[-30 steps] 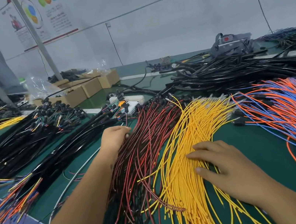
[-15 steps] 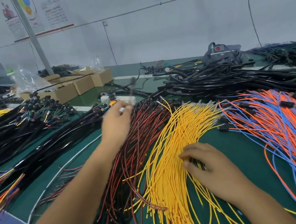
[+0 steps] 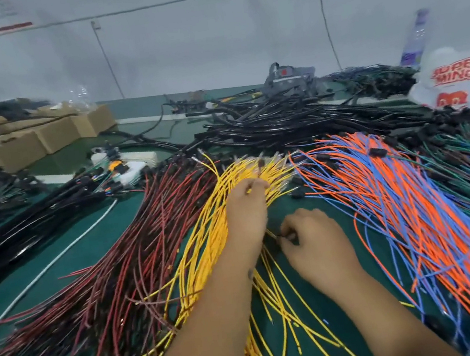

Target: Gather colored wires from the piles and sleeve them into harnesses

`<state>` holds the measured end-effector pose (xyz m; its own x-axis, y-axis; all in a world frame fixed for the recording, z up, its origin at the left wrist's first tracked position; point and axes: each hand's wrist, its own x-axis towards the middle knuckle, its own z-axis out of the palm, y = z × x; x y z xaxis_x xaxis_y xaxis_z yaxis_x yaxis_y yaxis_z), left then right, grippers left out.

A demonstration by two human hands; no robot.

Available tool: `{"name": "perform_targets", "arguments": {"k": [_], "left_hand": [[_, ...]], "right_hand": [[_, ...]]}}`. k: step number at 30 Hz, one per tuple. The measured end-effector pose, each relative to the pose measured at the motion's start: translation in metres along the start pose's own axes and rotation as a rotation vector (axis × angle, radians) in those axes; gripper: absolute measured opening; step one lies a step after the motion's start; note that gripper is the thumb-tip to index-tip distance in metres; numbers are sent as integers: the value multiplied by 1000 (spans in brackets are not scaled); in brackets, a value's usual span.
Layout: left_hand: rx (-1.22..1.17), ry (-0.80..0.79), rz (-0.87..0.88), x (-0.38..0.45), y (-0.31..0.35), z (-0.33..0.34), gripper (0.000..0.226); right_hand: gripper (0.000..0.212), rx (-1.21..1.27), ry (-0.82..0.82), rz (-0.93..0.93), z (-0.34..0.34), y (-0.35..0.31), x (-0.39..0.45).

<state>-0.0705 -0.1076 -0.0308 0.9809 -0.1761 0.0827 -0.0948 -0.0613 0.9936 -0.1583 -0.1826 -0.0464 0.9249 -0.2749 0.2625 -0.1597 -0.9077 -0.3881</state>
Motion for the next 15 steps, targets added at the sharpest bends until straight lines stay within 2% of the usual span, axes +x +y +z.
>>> {"name": "perform_targets", "arguments": {"k": [5, 9, 11, 15], "left_hand": [[-585, 45, -211, 7, -4, -18, 23], [-949, 20, -338, 11, -5, -29, 33], [-1015, -10, -364, 12, -4, -31, 36], [-887, -47, -340, 11, -3, -28, 33]], "right_hand": [[14, 52, 55, 56, 4, 3, 1], [26, 0, -12, -19, 4, 2, 2], [24, -3, -1, -34, 4, 1, 2], [14, -16, 48, -27, 6, -4, 0]]}}
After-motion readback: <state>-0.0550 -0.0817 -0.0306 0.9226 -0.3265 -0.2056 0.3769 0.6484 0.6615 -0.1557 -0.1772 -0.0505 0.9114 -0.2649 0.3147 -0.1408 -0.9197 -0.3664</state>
